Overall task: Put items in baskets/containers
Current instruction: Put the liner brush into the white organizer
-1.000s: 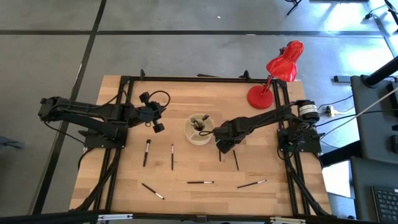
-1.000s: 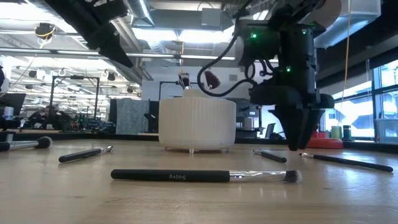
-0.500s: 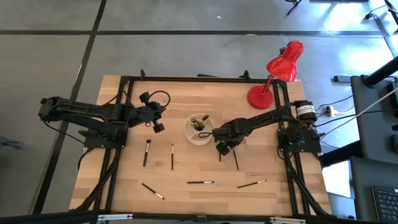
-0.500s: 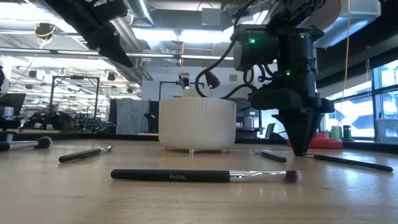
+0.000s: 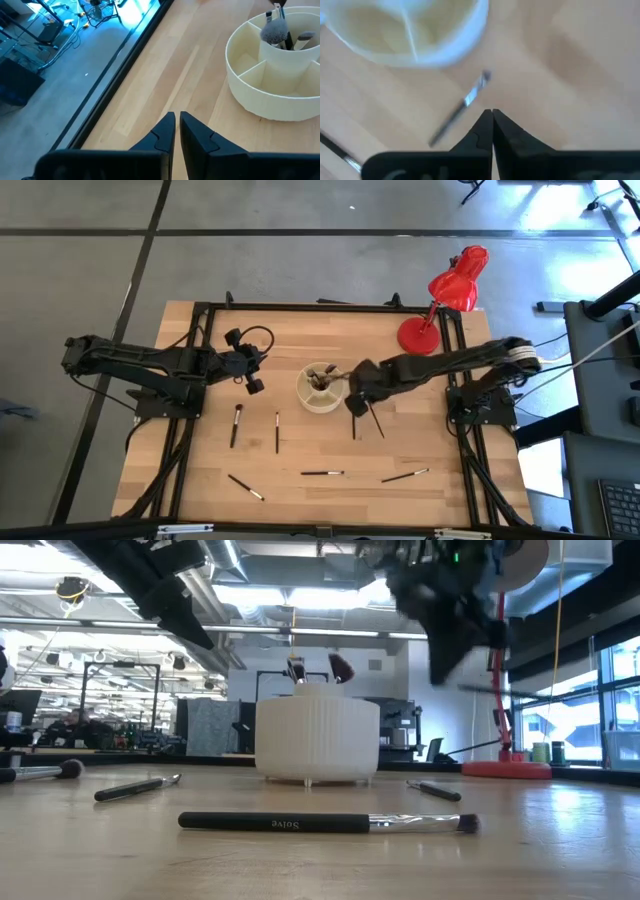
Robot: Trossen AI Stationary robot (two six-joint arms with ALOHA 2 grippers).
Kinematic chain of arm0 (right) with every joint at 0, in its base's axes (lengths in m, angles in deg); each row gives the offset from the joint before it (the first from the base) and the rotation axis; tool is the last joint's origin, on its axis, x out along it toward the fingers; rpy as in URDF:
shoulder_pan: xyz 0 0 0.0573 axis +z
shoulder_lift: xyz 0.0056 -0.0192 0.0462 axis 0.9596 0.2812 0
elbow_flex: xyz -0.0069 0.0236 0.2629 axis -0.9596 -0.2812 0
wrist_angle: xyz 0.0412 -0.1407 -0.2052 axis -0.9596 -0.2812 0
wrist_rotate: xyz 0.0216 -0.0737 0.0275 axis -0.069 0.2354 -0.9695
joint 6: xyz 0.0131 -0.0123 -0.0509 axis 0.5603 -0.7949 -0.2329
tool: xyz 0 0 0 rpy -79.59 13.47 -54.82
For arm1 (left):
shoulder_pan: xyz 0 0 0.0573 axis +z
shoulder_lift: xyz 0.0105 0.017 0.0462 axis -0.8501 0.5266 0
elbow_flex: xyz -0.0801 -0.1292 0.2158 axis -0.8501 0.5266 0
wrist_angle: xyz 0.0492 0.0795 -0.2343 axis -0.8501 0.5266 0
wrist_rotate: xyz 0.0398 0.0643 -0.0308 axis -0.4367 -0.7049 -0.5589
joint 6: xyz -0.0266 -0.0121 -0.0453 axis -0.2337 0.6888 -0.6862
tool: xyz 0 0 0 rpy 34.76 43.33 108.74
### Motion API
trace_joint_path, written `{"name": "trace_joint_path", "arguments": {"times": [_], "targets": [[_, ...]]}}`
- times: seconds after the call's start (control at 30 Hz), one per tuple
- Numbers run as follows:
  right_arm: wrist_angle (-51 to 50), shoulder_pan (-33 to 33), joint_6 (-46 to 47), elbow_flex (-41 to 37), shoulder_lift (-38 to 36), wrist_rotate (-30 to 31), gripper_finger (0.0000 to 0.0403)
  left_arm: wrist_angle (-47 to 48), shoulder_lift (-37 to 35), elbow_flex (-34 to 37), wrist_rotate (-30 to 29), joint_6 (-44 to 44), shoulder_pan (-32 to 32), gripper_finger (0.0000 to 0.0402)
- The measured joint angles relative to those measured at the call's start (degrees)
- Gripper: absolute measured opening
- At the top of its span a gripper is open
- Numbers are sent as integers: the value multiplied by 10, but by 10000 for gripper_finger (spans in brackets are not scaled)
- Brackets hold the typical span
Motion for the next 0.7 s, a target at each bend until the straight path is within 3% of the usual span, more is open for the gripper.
{"name": "trace_joint_path", "arguments": {"times": [0.17, 0.37, 0.7], "targets": [[10, 19, -19, 20, -46, 124, 1, 0, 0, 0, 1, -1, 0, 20], [115, 34, -90, 20, -52, 243, 1, 0, 0, 0, 1, -5, 0, 20], [421, 36, -340, 20, -36, 334, 1, -10, 0, 0, -1, -6, 0, 20]]}}
